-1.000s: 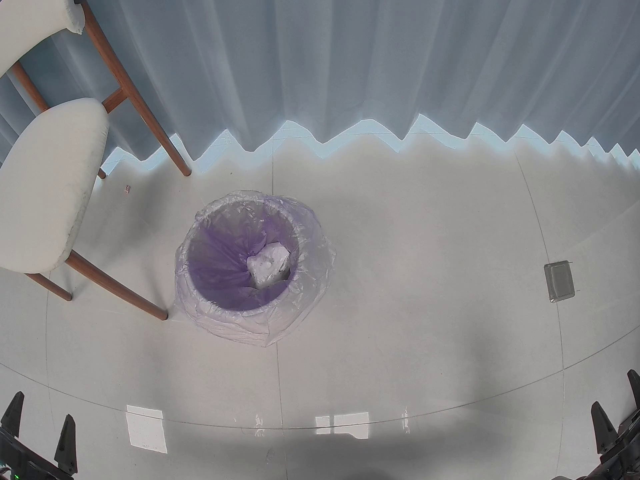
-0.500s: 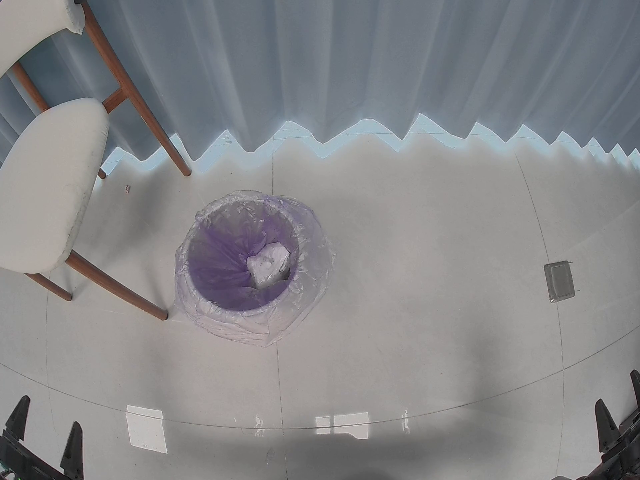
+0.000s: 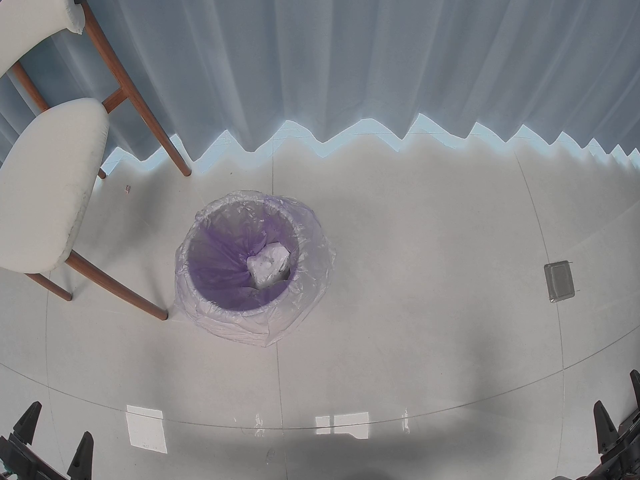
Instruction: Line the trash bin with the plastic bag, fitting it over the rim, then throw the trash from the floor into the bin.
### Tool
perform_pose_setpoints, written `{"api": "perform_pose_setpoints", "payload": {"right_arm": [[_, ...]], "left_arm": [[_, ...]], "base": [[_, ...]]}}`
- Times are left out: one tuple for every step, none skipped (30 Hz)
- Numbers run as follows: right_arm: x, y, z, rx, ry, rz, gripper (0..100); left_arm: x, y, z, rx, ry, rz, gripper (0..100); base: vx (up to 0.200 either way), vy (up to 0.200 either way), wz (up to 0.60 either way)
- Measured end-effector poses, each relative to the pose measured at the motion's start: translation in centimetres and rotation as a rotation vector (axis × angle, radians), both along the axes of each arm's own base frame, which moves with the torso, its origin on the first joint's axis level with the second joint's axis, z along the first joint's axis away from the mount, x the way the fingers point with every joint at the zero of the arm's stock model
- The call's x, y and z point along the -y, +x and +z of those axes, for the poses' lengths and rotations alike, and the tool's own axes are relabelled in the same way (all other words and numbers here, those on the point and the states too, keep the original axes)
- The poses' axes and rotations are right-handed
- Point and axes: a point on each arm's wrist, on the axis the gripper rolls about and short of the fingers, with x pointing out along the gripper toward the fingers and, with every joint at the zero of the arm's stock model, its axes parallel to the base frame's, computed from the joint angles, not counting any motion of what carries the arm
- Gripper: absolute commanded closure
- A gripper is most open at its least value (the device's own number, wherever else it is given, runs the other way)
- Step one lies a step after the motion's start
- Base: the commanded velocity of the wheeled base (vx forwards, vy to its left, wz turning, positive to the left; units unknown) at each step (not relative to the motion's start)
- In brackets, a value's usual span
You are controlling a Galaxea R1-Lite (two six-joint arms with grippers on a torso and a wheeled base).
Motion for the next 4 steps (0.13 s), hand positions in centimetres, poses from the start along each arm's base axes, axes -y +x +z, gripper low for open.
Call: {"api": "perform_pose_setpoints", "payload": {"right_arm": [[0.00, 0.00, 0.00, 0.000, 0.000, 0.000, 0], [-0.01, 0.00, 0.00, 0.000, 0.000, 0.004, 0], [-0.02, 0.00, 0.00, 0.000, 0.000, 0.008, 0], [-0.02, 0.00, 0.00, 0.000, 0.000, 0.011, 0]], "left_arm": [[0.00, 0.00, 0.00, -0.001, 0.001, 0.000, 0], [0.00, 0.00, 0.00, -0.001, 0.004, -0.002, 0], [0.01, 0.00, 0.00, -0.001, 0.004, -0.002, 0], [0.01, 0.00, 0.00, -0.001, 0.004, -0.001, 0]], "base": [[0.000, 0.000, 0.00], [0.000, 0.000, 0.00], [0.000, 0.000, 0.00], [0.000, 0.000, 0.00]]}}
